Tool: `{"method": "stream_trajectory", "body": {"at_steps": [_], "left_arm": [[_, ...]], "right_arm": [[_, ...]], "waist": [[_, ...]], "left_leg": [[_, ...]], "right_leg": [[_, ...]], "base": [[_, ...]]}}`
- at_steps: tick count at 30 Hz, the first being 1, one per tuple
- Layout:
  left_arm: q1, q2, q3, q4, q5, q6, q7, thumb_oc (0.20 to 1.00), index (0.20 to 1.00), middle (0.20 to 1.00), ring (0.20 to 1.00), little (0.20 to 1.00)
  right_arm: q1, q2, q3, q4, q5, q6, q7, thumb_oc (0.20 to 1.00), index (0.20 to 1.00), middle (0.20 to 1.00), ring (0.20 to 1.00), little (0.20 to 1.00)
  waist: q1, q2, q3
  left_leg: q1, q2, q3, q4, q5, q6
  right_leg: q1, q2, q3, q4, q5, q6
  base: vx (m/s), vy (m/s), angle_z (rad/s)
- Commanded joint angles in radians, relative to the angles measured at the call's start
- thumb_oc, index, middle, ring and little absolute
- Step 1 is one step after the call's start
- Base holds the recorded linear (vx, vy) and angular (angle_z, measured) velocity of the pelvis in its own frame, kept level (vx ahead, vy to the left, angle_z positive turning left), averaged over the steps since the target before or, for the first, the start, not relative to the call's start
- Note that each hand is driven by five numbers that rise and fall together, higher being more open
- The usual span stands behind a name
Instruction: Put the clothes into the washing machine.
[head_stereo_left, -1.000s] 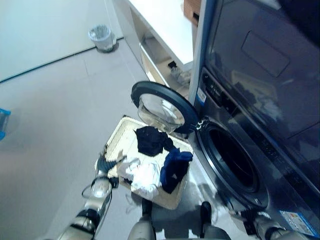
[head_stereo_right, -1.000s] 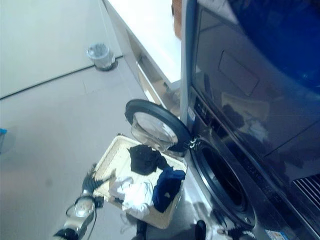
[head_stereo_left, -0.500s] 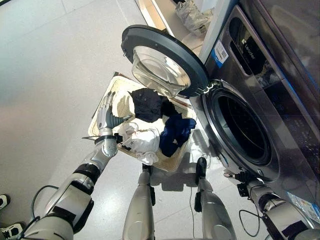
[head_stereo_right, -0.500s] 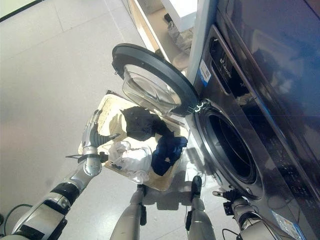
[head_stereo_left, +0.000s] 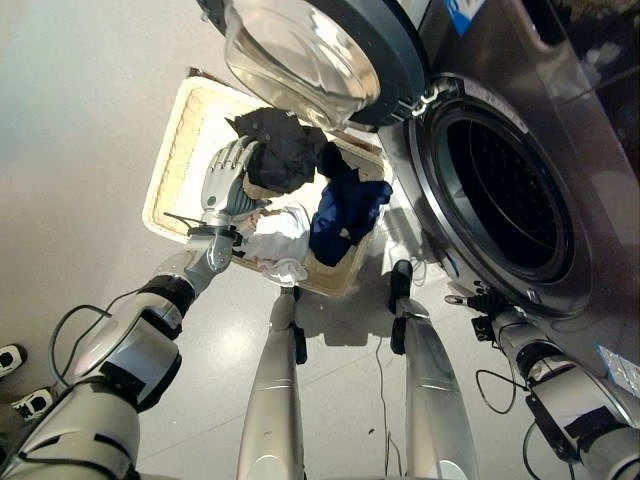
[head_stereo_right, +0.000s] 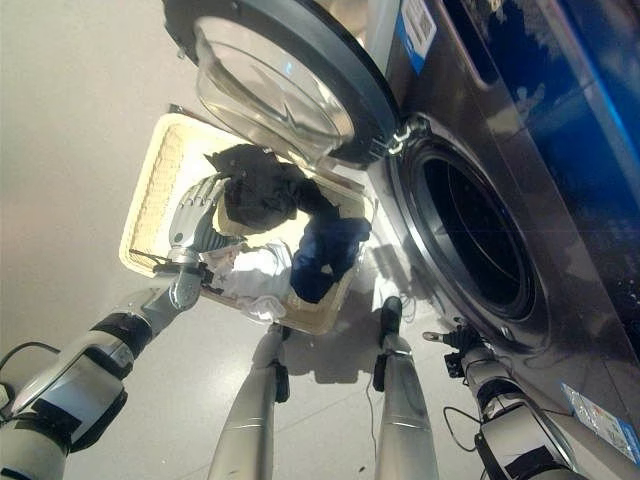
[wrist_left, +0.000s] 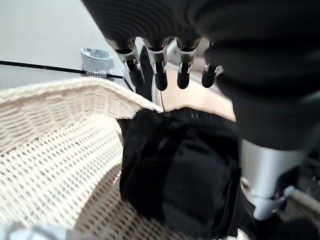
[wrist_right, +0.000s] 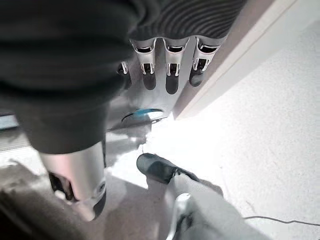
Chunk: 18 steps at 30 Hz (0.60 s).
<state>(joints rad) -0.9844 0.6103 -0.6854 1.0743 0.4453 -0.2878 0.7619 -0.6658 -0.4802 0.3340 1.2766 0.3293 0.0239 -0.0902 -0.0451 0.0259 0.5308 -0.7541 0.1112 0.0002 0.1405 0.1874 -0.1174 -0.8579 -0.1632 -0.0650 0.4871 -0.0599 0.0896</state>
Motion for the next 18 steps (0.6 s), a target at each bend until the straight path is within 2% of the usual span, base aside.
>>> {"method": "stream_trajectory", "body": {"at_steps": [1, 10, 14, 18], "left_arm": [[-0.105, 0.039, 0.044, 0.052, -0.006, 0.016, 0.027, 1.000, 1.000, 1.000, 1.000, 1.000], [-0.171, 0.056, 0.039, 0.099, -0.007, 0.077, 0.095, 1.000, 1.000, 1.000, 1.000, 1.000], [-0.202, 0.056, 0.047, 0.116, -0.006, 0.107, 0.182, 1.000, 1.000, 1.000, 1.000, 1.000], [-0.223, 0.056, 0.057, 0.126, 0.007, 0.124, 0.209, 1.000, 1.000, 1.000, 1.000, 1.000]], "right_arm": [[0.009, -0.044, 0.044, -0.019, 0.039, 0.004, -0.003, 1.000, 1.000, 1.000, 1.000, 1.000], [-0.011, -0.052, 0.072, -0.033, 0.055, -0.006, -0.001, 1.000, 1.000, 1.000, 1.000, 1.000], [-0.017, -0.047, 0.081, -0.038, 0.065, -0.017, -0.005, 1.000, 1.000, 1.000, 1.000, 1.000], [-0.017, -0.041, 0.083, -0.040, 0.070, -0.024, -0.006, 1.000, 1.000, 1.000, 1.000, 1.000]], "waist": [[-0.006, -0.057, -0.011], [-0.020, -0.072, -0.011], [-0.022, -0.079, -0.011], [-0.024, -0.087, -0.011]], "left_leg": [[-0.071, -0.041, -0.010, 0.166, -0.108, 0.037], [-0.141, -0.042, -0.025, 0.204, -0.120, 0.035], [-0.167, -0.048, -0.035, 0.215, -0.125, 0.038], [-0.176, -0.053, -0.043, 0.221, -0.129, 0.039]], "right_leg": [[0.001, 0.044, 0.023, -0.155, 0.160, 0.018], [-0.063, 0.067, 0.037, -0.137, 0.156, 0.008], [-0.086, 0.074, 0.040, -0.131, 0.155, 0.006], [-0.091, 0.077, 0.040, -0.133, 0.158, 0.005]], "base": [[0.00, 0.000, 0.00], [0.01, 0.007, -0.06], [0.00, 0.000, 0.00], [0.00, 0.000, 0.00]]}}
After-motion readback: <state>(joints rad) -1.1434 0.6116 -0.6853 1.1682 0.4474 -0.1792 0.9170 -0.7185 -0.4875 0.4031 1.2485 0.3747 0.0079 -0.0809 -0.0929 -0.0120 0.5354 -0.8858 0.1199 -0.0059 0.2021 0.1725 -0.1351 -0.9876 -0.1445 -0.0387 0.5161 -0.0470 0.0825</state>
